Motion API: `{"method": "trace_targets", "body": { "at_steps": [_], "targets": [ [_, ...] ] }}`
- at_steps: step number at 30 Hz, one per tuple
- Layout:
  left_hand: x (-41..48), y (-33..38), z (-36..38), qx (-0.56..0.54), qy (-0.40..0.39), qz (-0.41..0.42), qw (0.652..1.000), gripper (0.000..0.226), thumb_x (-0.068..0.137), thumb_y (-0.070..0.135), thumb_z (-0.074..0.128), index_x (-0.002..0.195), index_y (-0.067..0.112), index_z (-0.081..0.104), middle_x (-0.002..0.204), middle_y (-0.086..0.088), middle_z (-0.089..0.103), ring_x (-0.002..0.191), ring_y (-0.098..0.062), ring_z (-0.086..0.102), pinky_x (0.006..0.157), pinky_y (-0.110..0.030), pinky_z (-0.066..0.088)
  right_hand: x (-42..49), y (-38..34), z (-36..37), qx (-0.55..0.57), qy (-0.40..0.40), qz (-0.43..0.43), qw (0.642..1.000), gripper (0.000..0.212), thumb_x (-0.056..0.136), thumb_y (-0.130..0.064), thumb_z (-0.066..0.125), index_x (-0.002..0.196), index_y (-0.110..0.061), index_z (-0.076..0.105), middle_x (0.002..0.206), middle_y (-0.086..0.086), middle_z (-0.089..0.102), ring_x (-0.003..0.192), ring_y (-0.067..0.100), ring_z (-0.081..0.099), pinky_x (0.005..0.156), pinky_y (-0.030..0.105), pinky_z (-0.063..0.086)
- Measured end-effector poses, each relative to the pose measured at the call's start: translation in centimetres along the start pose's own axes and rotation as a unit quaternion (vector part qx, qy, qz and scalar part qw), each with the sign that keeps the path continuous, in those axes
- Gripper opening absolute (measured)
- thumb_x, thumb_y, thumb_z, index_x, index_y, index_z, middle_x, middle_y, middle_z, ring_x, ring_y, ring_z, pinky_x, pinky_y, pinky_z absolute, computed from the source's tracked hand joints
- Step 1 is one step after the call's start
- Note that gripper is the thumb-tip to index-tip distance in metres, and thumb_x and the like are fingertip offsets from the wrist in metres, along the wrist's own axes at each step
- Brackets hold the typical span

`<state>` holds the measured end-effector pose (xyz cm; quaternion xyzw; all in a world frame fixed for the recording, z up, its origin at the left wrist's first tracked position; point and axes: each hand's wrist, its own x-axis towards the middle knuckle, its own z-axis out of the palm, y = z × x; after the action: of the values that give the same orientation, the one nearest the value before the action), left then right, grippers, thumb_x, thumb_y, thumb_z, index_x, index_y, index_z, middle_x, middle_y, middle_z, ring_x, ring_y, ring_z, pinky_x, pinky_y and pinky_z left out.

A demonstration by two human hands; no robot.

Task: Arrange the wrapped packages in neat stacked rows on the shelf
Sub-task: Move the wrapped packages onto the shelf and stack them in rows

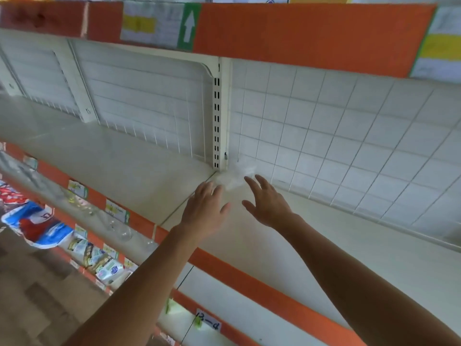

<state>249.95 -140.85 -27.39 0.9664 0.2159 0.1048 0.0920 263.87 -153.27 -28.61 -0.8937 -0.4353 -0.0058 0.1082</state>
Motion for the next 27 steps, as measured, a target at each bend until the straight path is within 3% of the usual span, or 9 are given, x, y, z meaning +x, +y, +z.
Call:
{"method": "trace_targets", "body": {
  "at_steps": [4,9,15,19,22,27],
  "targets": [
    [3.3,-2.0,1.5,-0.014,-0.033,0.024,0.999,0.049,0.099,0.042,0.04,0.138,0.014,0.038,0.148,-0.007,0.033,0.14,-0.024,0.023,0.106,-0.042,0.036,3.7,-0.6,0.5,-0.049,0.022,0.017,0.998,0.07,0.097,-0.043,0.049,0.152,-0.025,0.011,0.16,0.005,0.01,0.144,0.027,0.02,0.11,0.05,0.034],
    [8.0,-3.9,2.9,-0.047,-0.054,0.067,0.995,0.053,0.1,0.038,0.038,0.148,0.017,0.028,0.16,-0.005,0.015,0.148,-0.021,0.007,0.116,-0.04,0.025,7.9,-1.4,0.7,-0.098,0.037,0.031,0.994,0.069,0.098,-0.038,0.049,0.153,-0.023,0.011,0.161,0.001,0.009,0.147,0.024,0.012,0.116,0.051,0.023],
    [12.0,-5.5,4.3,-0.01,-0.125,0.144,0.982,0.054,0.101,0.037,0.036,0.15,0.017,0.024,0.161,-0.004,0.01,0.149,-0.024,0.003,0.117,-0.043,0.023,10.8,-1.0,0.9,-0.151,0.007,0.027,0.988,0.074,0.093,-0.028,0.06,0.152,-0.025,0.016,0.159,-0.001,0.018,0.144,0.027,0.022,0.111,0.045,0.032],
    [12.3,-6.4,5.1,-0.047,-0.109,0.173,0.978,0.047,0.099,0.032,0.042,0.142,0.014,0.038,0.153,-0.006,0.028,0.144,-0.023,0.018,0.112,-0.04,0.032,11.6,-1.4,1.0,-0.172,0.003,0.029,0.985,0.072,0.089,-0.029,0.066,0.149,-0.025,0.026,0.15,0.002,0.035,0.137,0.028,0.031,0.107,0.044,0.034],
    [12.2,-6.8,4.8,-0.084,-0.092,0.17,0.978,0.038,0.097,0.034,0.049,0.126,0.011,0.048,0.134,-0.005,0.041,0.126,-0.022,0.04,0.095,-0.035,0.043,11.4,-1.9,1.0,-0.169,0.014,0.032,0.985,0.068,0.087,-0.037,0.067,0.144,-0.024,0.034,0.139,0.004,0.042,0.132,0.027,0.035,0.112,0.046,0.027],
    [12.5,-6.7,4.4,-0.152,-0.051,0.137,0.977,0.025,0.083,0.027,0.069,0.094,0.013,0.052,0.109,-0.004,0.045,0.104,-0.025,0.049,0.075,-0.03,0.04,7.8,-2.5,0.5,-0.132,0.048,0.094,0.986,0.065,0.086,-0.047,0.065,0.139,-0.021,0.039,0.126,0.009,0.044,0.111,0.028,0.049,0.105,0.046,0.034]
  ]
}}
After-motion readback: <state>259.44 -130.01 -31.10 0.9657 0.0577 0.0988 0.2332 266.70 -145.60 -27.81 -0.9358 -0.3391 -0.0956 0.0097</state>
